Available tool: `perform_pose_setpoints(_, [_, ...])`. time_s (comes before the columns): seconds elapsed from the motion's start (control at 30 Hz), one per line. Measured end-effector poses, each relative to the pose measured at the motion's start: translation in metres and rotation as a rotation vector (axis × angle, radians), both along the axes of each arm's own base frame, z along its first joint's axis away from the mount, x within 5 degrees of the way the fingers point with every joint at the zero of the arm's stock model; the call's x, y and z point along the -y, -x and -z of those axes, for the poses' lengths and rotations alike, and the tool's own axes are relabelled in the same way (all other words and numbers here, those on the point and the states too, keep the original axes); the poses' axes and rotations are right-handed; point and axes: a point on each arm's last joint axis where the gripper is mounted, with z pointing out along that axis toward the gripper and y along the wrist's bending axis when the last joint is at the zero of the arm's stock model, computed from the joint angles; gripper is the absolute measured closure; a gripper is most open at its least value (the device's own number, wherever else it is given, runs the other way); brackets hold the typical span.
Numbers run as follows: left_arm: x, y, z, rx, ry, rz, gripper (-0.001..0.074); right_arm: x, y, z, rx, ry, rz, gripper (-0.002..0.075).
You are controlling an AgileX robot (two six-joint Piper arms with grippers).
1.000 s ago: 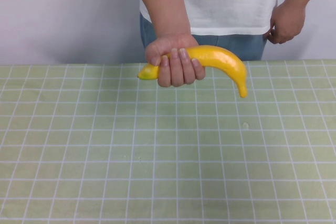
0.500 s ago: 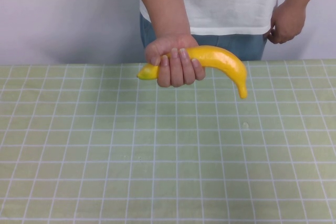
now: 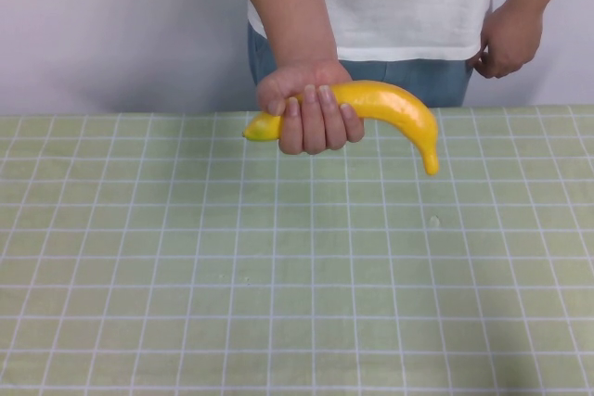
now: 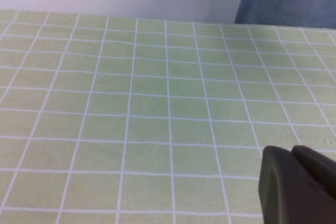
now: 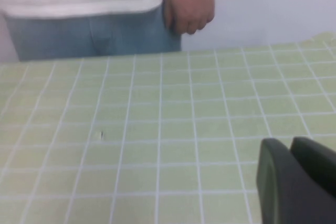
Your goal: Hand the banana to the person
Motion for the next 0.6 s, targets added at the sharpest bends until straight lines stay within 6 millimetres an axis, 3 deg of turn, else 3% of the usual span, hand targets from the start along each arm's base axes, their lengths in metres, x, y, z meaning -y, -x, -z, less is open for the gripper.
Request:
perform_pose_setpoints(0.2, [0.0,0.0,0.0,0.0,0.0,0.0,0.0739,0.0,0.012,0.039,0.052,0.049,0.004,0.0733])
perform_pose_setpoints(0.43, [0.0,0.0,0.0,0.002,0.0,0.0,0.0739,0.0,0.015,0.051,-0.047,0.082,0.008,0.0733])
perform_pose_setpoints(0.6, [0.0,0.0,0.0,0.002,0.0,0.0,0.0739,0.001,0.015,0.052,-0.051,0.01,0.037,0.0733])
